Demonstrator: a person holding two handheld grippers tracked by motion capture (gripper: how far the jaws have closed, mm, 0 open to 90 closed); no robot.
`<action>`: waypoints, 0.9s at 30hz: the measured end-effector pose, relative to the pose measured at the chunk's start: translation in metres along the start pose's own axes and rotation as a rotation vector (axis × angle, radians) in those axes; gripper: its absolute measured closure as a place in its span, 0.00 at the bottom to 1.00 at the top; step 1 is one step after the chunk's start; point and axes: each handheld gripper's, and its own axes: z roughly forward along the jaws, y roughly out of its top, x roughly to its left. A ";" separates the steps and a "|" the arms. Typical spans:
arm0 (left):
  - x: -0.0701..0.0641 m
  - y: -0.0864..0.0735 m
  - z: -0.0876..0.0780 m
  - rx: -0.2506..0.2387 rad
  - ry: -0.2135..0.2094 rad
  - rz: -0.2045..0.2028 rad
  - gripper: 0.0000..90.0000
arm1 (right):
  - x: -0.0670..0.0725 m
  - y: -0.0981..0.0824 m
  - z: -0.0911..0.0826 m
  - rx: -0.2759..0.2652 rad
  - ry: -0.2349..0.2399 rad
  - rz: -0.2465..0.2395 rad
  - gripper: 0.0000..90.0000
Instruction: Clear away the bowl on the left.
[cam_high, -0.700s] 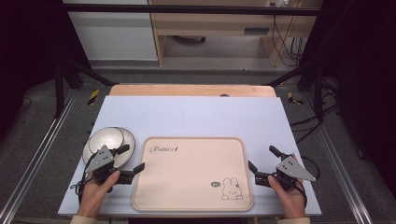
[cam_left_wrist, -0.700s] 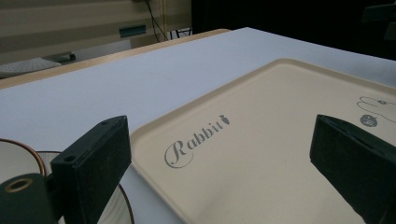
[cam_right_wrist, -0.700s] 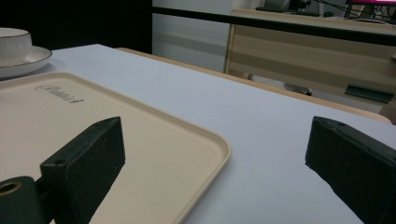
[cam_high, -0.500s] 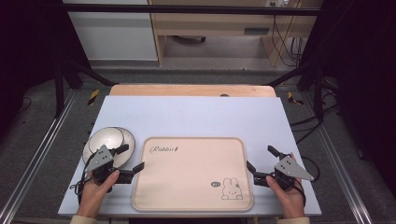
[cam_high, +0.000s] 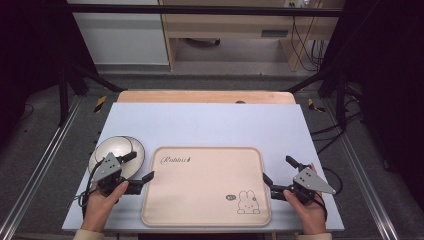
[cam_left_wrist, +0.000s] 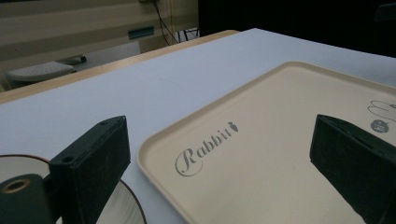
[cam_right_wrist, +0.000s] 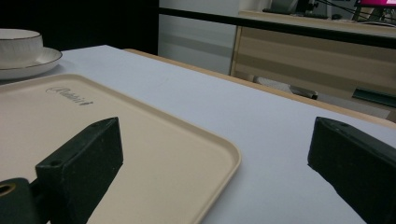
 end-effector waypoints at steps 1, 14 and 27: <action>0.001 0.002 0.000 0.000 0.004 -0.001 0.06 | 0.000 0.000 0.000 0.001 -0.001 -0.001 0.04; 0.036 0.040 0.004 -0.040 0.092 0.009 0.07 | 0.004 -0.001 -0.002 0.007 -0.019 0.034 0.03; 0.074 0.059 -0.004 -0.018 0.227 0.008 0.08 | 0.002 -0.003 -0.003 0.011 -0.051 0.063 0.03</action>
